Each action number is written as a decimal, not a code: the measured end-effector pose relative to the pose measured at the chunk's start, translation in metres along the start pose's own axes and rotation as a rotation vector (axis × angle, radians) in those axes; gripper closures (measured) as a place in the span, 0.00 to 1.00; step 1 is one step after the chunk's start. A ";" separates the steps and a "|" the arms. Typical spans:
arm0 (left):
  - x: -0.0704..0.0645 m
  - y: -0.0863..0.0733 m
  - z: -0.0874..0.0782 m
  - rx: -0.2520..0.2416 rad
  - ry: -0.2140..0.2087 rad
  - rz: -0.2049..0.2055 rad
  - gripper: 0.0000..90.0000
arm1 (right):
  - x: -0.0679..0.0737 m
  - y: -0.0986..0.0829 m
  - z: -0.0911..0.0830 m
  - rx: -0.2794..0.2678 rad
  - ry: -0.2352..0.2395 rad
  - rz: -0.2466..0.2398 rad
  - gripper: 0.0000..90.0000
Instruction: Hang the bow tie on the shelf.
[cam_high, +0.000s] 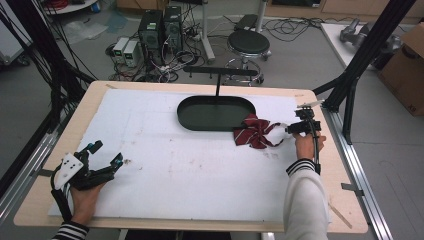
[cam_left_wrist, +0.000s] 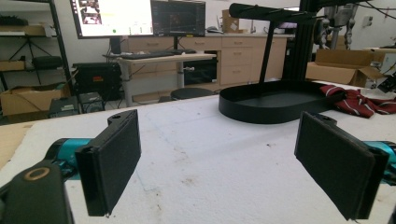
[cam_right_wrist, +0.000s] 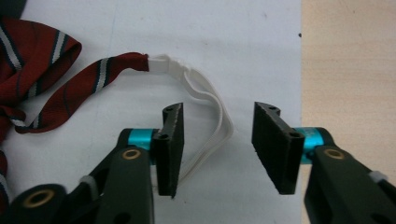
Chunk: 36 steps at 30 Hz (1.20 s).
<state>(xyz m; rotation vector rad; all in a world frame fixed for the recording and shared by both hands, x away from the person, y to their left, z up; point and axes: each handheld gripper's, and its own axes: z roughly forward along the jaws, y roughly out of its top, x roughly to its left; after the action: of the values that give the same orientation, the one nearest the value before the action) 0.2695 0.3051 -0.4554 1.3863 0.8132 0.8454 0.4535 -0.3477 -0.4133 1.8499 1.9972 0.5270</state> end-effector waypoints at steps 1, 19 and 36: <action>0.000 0.000 0.000 -0.001 0.000 -0.001 0.17 | 0.000 0.000 0.000 0.002 0.001 0.011 0.62; 0.000 0.000 0.000 0.001 0.001 0.003 0.17 | -0.002 0.000 0.007 0.043 0.026 0.059 0.88; 0.000 0.000 0.000 -0.004 0.002 0.000 0.17 | 0.001 0.002 -0.004 -0.029 0.079 0.091 0.97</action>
<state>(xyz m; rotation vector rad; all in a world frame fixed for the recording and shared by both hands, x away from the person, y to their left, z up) 0.2694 0.3048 -0.4555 1.3818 0.8122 0.8482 0.4533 -0.3470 -0.4092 1.9376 1.9516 0.6610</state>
